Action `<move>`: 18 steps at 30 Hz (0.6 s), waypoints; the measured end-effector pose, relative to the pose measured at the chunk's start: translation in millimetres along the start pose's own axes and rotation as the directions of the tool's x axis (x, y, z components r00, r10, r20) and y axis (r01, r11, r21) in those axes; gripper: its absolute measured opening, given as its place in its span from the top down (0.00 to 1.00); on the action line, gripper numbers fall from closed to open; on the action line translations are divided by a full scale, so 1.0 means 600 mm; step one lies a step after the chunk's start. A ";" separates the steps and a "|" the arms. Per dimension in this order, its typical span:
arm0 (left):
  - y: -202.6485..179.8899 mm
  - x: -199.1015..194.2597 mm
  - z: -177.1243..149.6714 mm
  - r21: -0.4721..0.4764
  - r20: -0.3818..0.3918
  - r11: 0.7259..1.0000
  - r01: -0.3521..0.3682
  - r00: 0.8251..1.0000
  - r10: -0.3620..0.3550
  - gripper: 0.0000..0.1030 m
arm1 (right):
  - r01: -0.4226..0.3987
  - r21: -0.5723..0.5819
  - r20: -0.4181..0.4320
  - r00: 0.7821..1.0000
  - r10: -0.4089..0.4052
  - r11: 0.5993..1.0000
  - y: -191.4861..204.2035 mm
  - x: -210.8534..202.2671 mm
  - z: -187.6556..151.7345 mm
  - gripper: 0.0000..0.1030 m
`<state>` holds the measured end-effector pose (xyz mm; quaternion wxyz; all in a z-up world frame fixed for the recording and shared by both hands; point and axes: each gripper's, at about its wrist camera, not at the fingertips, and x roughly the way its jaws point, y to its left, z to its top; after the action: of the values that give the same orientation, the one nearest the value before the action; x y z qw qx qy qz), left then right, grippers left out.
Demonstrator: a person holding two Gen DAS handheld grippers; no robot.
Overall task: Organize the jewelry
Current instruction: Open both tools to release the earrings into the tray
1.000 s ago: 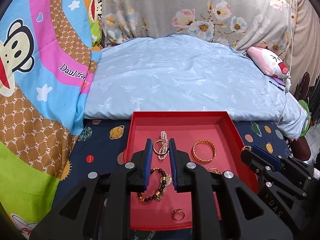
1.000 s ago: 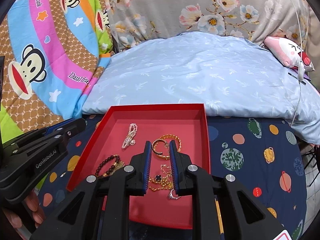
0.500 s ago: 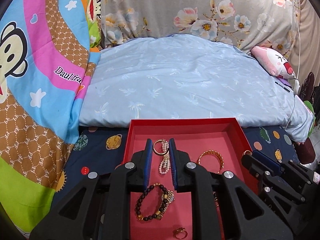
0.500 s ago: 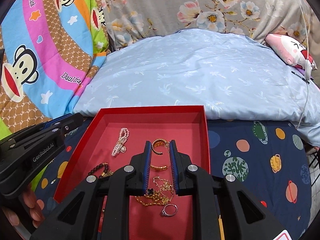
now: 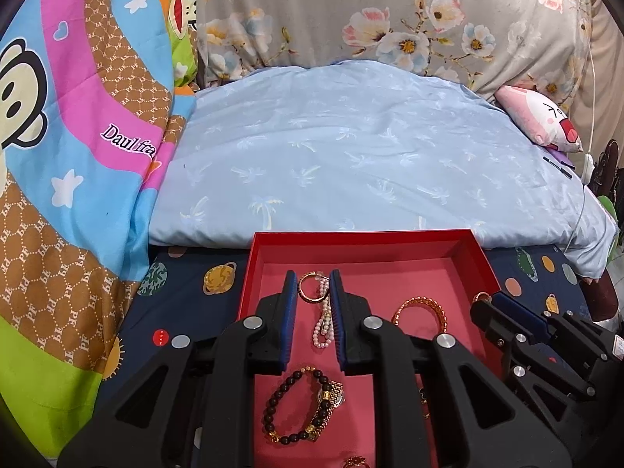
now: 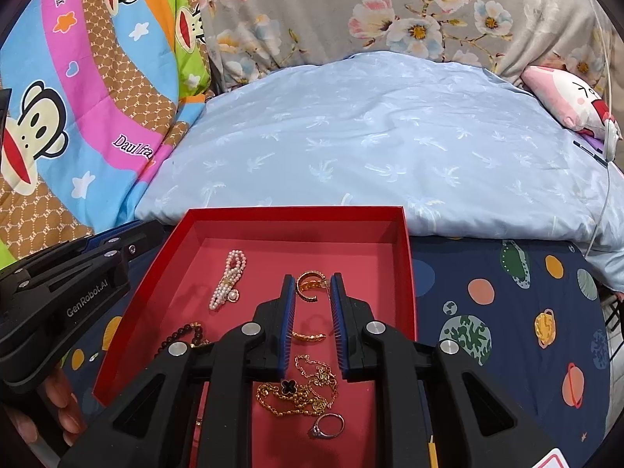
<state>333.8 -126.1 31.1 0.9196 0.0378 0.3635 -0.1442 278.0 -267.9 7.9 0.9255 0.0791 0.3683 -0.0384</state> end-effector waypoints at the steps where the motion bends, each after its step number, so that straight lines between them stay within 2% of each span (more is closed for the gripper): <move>1: 0.001 0.002 0.000 -0.002 -0.001 1.000 0.000 1.000 0.000 0.85 | 0.000 0.001 -0.002 1.000 0.000 1.000 -0.001 0.002 -0.001 0.84; 18: -0.002 0.017 -0.003 0.000 -0.016 1.000 -0.005 1.000 0.005 0.84 | 0.004 0.002 -0.017 1.000 -0.004 1.000 -0.002 0.020 -0.004 0.84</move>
<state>339.7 -129.6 23.0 0.9169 0.0399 0.3710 -0.1416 285.3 -268.9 -2.3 0.9222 0.0797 0.3763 -0.0401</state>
